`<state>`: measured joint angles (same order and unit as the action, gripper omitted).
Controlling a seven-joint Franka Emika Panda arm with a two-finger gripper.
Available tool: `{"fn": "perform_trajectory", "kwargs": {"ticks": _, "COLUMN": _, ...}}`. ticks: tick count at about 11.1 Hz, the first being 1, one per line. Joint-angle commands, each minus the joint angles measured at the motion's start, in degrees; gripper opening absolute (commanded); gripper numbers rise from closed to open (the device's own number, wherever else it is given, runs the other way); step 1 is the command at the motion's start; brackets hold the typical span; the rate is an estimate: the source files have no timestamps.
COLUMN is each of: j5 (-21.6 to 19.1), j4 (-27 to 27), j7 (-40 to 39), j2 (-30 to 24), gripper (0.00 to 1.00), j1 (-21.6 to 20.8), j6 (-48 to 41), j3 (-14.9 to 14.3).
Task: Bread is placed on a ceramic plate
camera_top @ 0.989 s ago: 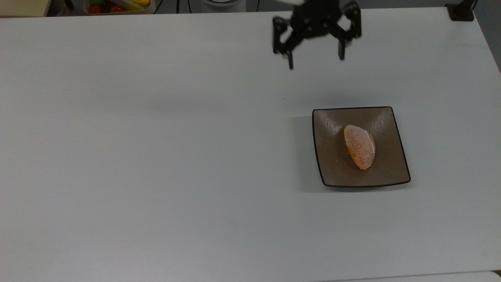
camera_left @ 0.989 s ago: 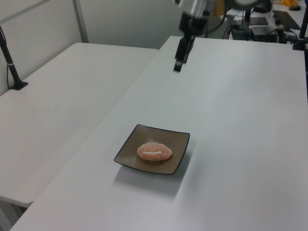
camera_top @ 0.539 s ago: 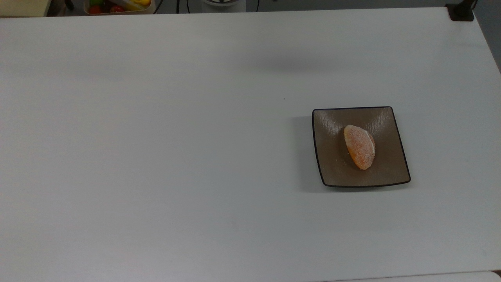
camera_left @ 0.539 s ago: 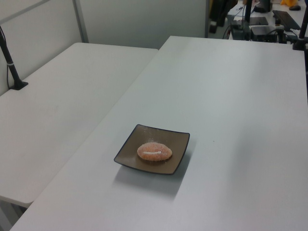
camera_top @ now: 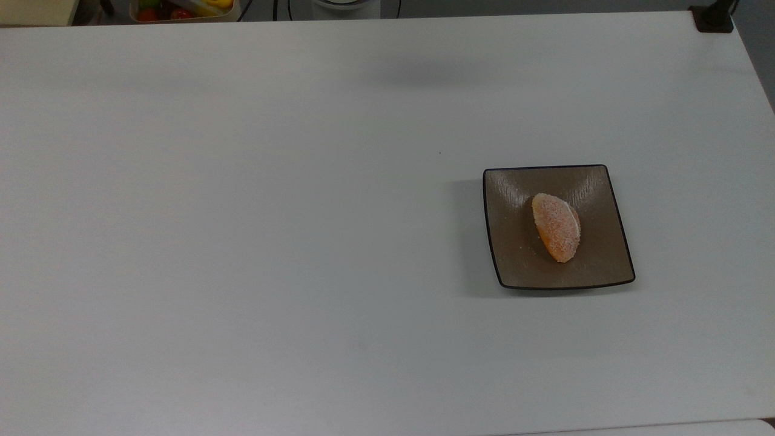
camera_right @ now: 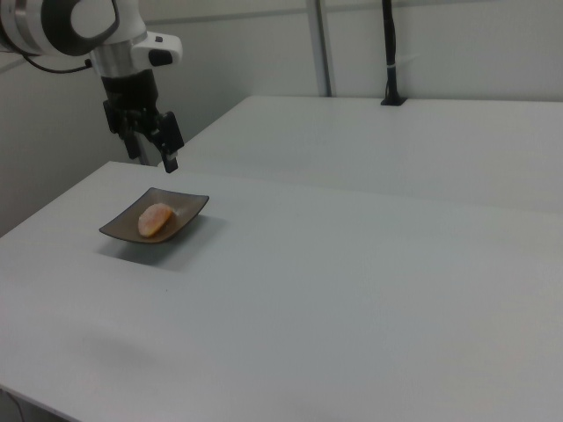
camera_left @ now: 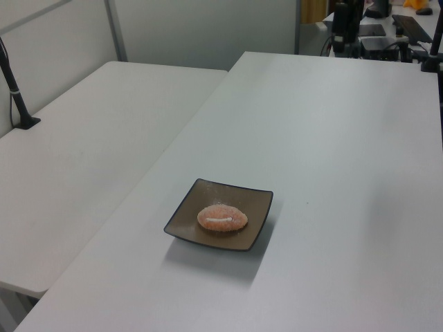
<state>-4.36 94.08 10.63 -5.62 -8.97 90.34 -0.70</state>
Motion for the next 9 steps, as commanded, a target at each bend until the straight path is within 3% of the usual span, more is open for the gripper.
{"fn": "perform_trajectory", "kwargs": {"ticks": 1, "j5": 0.84, "j4": 1.98, "j7": -2.69, "j2": -1.42, "gripper": 1.0, "j1": -0.43, "j6": 1.06, "j3": -0.88}}
{"fn": "perform_trajectory", "kwargs": {"ticks": 4, "j5": 0.75, "j4": 2.07, "j7": -10.18, "j2": 0.6, "gripper": 1.0, "j1": -0.44, "j6": 8.77, "j3": -1.23}}
{"fn": "perform_trajectory", "kwargs": {"ticks": 9, "j5": 0.84, "j4": 2.07, "j7": -10.19, "j2": 0.96, "gripper": 1.0, "j1": -0.44, "j6": 10.21, "j3": -2.38}}
